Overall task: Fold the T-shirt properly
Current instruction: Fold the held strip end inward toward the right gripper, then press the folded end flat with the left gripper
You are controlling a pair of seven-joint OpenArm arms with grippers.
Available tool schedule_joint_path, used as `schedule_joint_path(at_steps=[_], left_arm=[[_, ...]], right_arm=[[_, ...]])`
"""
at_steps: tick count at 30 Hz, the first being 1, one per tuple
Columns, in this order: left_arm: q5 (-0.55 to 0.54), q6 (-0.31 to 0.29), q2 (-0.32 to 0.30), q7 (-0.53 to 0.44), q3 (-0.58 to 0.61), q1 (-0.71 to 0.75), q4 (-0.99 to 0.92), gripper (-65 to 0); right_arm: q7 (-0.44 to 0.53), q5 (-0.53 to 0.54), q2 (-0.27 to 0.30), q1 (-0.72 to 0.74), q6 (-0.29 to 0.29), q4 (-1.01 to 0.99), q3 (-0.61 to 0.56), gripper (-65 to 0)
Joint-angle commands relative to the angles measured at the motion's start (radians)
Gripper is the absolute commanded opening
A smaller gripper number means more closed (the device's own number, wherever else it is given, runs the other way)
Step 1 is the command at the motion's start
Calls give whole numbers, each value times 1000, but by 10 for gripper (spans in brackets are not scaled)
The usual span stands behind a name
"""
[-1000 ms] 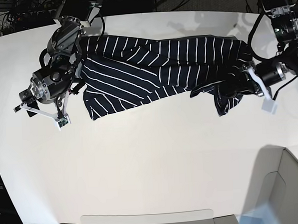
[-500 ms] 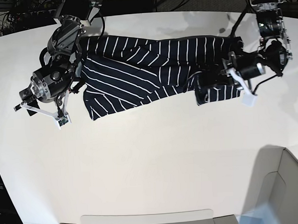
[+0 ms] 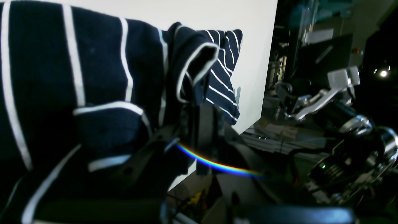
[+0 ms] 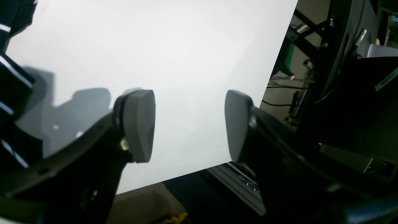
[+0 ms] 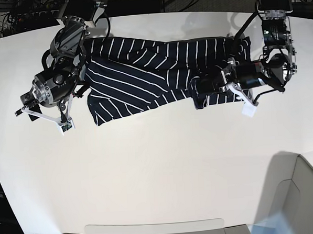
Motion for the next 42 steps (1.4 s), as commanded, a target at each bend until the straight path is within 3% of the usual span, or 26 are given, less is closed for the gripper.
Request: schedule_joint_path(at_steps=[1, 2, 5, 7, 18, 23, 25, 30, 36, 42], left_arm=[[-72, 79, -11, 24, -2, -12, 13, -650], [-72, 81, -11, 24, -2, -9, 13, -640], [-72, 75, -11, 24, -2, -8, 21, -521], [-72, 75, -11, 24, -2, -11, 21, -495], [-72, 73, -18, 24, -58, -31, 20, -495], [-72, 73, -21, 24, -200, -29, 20, -561], [-72, 83, -56, 24, -213, -26, 12, -584], [-64, 83, -70, 24, -117, 23, 6, -616], [97, 83, -62, 24, 67, 60, 6, -640], [21, 73, -65, 24, 153, 114, 13, -650]], right_arm=[[-2, -11, 1, 15, 11, 16, -1, -300], [-2, -11, 1, 15, 11, 16, -1, -300], [-2, -11, 1, 15, 11, 16, -1, -300], [-2, -11, 1, 15, 11, 16, -1, -300], [-2, -11, 4, 15, 11, 16, -1, -300], [-2, -11, 4, 15, 11, 16, -1, -300], [-2, -13, 4, 15, 11, 16, -1, -300], [-2, -13, 6, 15, 11, 16, -1, -300], [-2, -13, 2, 15, 11, 16, -7, -300], [-2, -13, 4, 15, 11, 16, -4, -300]])
